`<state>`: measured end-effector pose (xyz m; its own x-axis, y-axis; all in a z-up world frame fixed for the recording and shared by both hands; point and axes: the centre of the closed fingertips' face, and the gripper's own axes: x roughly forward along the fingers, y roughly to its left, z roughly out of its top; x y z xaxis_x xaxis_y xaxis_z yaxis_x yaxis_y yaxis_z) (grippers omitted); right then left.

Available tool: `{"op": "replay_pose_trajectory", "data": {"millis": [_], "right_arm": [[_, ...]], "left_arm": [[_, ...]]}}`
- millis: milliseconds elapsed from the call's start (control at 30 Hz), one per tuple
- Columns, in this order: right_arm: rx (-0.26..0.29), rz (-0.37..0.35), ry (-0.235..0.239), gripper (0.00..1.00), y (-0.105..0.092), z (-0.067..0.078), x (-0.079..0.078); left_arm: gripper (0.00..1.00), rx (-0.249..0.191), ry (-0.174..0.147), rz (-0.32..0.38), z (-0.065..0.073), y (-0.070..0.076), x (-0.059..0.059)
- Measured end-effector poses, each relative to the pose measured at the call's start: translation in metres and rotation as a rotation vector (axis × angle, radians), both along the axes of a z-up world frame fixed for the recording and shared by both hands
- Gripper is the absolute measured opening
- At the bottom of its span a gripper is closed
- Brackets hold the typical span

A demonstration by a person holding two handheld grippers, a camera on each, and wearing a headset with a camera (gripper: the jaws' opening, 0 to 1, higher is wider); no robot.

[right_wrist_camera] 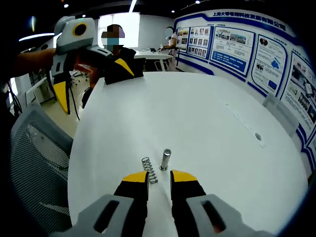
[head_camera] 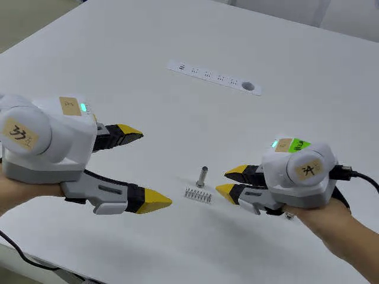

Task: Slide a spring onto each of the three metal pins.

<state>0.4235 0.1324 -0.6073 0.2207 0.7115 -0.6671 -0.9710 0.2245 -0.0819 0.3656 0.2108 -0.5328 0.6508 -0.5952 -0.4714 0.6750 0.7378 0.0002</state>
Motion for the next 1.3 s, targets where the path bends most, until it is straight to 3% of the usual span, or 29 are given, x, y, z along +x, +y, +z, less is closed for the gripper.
{"op": "replay_pose_trajectory", "data": {"millis": [233, 533, 733, 933, 1133, 1267, 1300], "right_arm": [[-0.059, 0.046, 0.055, 0.20, 0.008, -0.025, -0.011], [-0.152, 0.103, 0.026, 0.20, 0.015, -0.050, -0.011], [-0.201, 0.133, 0.007, 0.19, 0.014, -0.058, -0.009], [-0.185, 0.134, 0.042, 0.14, 0.015, -0.060, -0.008], [-0.166, 0.102, 0.078, 0.11, 0.015, -0.060, -0.010], [-0.180, 0.121, 0.085, 0.11, 0.015, -0.060, -0.016], [-0.158, 0.127, 0.100, 0.11, 0.017, -0.055, -0.019]], "left_arm": [[0.78, -0.002, 0.021, 0.007, -0.008, 0.003, -0.005], [0.77, -0.013, 0.033, 0.016, -0.012, 0.005, -0.005], [0.77, -0.015, 0.037, 0.025, -0.014, 0.008, -0.005], [0.76, 0.001, 0.053, 0.015, -0.019, 0.009, -0.007], [0.75, -0.003, 0.048, 0.012, -0.017, 0.006, -0.004], [0.75, -0.016, 0.043, 0.014, -0.015, 0.003, -0.003], [0.75, -0.022, 0.042, 0.012, -0.014, 0.002, -0.004]]}}
